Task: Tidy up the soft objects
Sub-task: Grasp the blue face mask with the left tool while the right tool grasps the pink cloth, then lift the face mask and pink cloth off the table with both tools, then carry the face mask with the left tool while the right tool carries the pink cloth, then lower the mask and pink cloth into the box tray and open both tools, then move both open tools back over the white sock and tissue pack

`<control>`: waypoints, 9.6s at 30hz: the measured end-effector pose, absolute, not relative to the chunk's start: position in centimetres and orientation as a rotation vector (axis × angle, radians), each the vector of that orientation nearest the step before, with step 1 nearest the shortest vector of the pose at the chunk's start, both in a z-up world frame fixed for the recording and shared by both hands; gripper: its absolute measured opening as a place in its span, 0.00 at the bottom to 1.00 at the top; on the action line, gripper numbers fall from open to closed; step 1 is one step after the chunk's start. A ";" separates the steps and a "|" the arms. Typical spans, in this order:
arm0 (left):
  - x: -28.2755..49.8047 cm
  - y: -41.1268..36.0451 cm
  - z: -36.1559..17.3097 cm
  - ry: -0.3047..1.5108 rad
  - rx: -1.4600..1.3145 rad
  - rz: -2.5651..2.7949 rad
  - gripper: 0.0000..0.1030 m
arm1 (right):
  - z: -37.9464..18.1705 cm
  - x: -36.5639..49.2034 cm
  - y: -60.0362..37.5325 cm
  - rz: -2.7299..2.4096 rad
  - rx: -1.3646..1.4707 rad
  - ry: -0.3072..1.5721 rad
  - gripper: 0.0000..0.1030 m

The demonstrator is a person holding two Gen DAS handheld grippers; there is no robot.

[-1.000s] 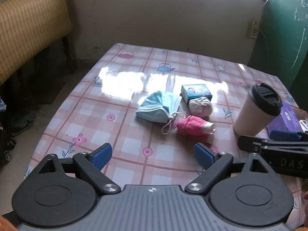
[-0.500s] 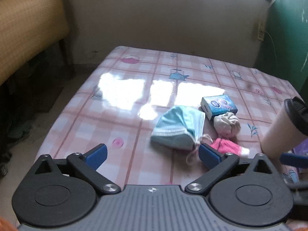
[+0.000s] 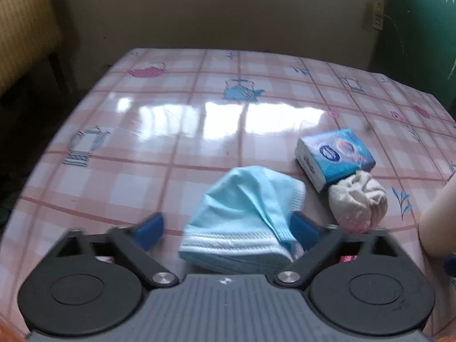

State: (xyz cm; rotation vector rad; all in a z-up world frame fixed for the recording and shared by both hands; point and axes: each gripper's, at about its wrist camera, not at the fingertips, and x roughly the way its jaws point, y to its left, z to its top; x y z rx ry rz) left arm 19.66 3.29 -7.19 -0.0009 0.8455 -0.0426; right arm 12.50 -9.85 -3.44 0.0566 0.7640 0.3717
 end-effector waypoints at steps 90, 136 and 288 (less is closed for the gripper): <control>7.1 -6.1 7.3 0.602 -0.033 -0.062 0.52 | 9.6 6.1 -18.0 0.209 0.089 0.553 0.25; 8.1 -14.7 6.7 0.618 0.049 -0.233 0.52 | 10.0 5.6 -27.6 0.044 0.137 0.536 0.26; 10.9 -3.0 1.4 0.766 -0.057 0.045 0.92 | 8.4 7.1 -19.3 0.142 0.062 0.591 0.76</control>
